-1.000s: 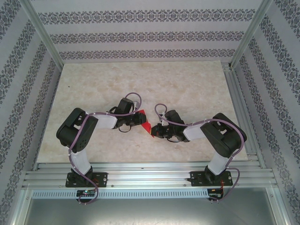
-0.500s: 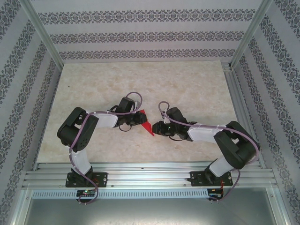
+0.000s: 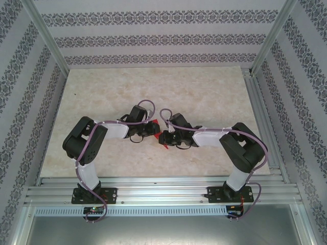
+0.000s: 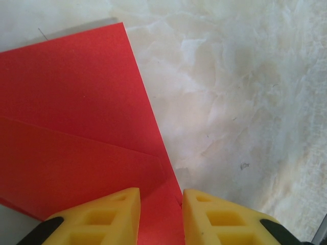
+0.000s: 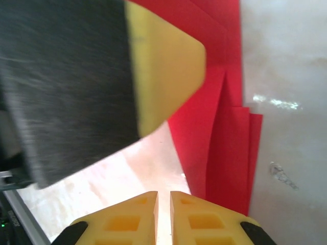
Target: Fold a paper plane with a square sheet of paper (pick it up from the middle)
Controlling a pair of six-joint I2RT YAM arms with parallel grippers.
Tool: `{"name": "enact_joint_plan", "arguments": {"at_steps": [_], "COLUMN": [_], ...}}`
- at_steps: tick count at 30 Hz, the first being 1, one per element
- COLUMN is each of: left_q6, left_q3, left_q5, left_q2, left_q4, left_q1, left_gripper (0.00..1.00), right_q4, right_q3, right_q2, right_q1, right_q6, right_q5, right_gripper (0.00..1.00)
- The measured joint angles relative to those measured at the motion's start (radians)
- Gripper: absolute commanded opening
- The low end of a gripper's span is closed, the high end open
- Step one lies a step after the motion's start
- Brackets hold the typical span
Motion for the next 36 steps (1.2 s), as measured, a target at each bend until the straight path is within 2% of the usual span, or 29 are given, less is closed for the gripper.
{"name": "enact_joint_plan", "arguments": {"at_steps": [23, 36], "left_q6": [0.004, 0.004], "left_q3": [0.017, 0.018], "left_q5": [0.0, 0.0], "left_q2": [0.007, 0.008], "left_q4": [-0.023, -0.026], "left_q1": [0.0, -0.001], "left_gripper": [0.3, 0.3], "right_q4": [0.091, 0.012], "right_q3": [-0.102, -0.153], "right_q2": [-0.011, -0.077], "right_q1": [-0.014, -0.015], "right_q6": [0.0, -0.048], "right_q5": [-0.032, -0.058], "right_gripper": [0.12, 0.1]}}
